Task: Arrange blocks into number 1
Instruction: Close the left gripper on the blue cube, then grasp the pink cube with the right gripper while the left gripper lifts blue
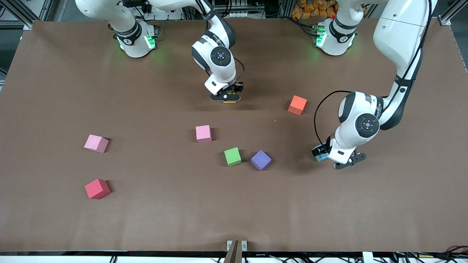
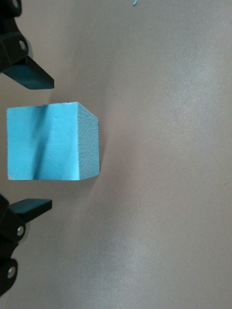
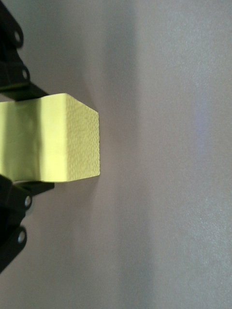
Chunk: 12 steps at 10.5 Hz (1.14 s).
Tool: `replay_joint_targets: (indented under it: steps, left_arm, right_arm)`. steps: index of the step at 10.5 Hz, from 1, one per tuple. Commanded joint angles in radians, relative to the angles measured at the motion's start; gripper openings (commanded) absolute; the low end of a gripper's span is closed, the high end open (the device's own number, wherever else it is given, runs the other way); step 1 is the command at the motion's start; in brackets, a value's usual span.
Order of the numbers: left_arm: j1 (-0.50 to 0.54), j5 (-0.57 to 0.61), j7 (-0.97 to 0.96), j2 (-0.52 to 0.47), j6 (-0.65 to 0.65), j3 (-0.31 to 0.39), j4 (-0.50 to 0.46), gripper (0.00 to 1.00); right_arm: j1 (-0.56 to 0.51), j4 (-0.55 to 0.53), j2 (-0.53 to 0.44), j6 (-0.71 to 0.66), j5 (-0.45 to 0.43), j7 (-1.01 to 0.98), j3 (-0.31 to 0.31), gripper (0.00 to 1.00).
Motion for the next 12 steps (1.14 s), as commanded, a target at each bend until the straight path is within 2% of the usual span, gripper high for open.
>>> replay_joint_targets:
  steps: [1, 3, 5, 6, 7, 8, 9, 11, 12]
  left_arm:
    - [-0.022, 0.017, -0.05, 0.042, 0.004, 0.002, 0.045, 1.0]
    - [-0.028, 0.027, -0.052, 0.07, 0.004, 0.002, 0.05, 1.0]
    - [-0.028, 0.029, -0.041, 0.084, 0.004, 0.004, 0.053, 1.0]
    - [-0.028, 0.034, -0.038, 0.087, 0.004, 0.004, 0.052, 1.0]
    - [-0.028, 0.053, -0.038, 0.091, 0.004, 0.004, 0.053, 1.0]
    - [-0.028, 0.06, -0.037, 0.093, 0.004, 0.004, 0.053, 1.0]
    - [-0.027, 0.079, -0.035, 0.091, 0.004, 0.002, 0.053, 0.92]
    - [-0.027, 0.113, -0.034, 0.088, 0.004, 0.002, 0.053, 0.21]
    - [-0.027, 0.116, -0.02, 0.085, -0.001, 0.002, 0.052, 0.0]
  right_arm:
    - [-0.036, 0.025, -0.019, -0.017, -0.042, 0.003, 0.007, 1.0]
    - [-0.093, 0.024, -0.064, -0.021, -0.043, -0.025, 0.007, 1.0]
    - [-0.185, 0.024, -0.081, -0.037, -0.047, -0.164, 0.007, 1.0]
    - [-0.231, 0.028, -0.078, -0.037, -0.08, -0.241, 0.006, 1.0]
    - [-0.277, 0.054, -0.06, -0.035, -0.15, -0.332, 0.004, 1.0]
    - [-0.303, 0.096, -0.024, -0.035, -0.172, -0.392, 0.002, 1.0]
    - [-0.314, 0.142, 0.006, -0.034, -0.172, -0.407, -0.005, 1.0]
    - [-0.317, 0.182, 0.037, -0.021, -0.166, -0.406, -0.01, 1.0]
    - [-0.319, 0.179, 0.048, 0.003, -0.171, -0.411, -0.011, 1.0]
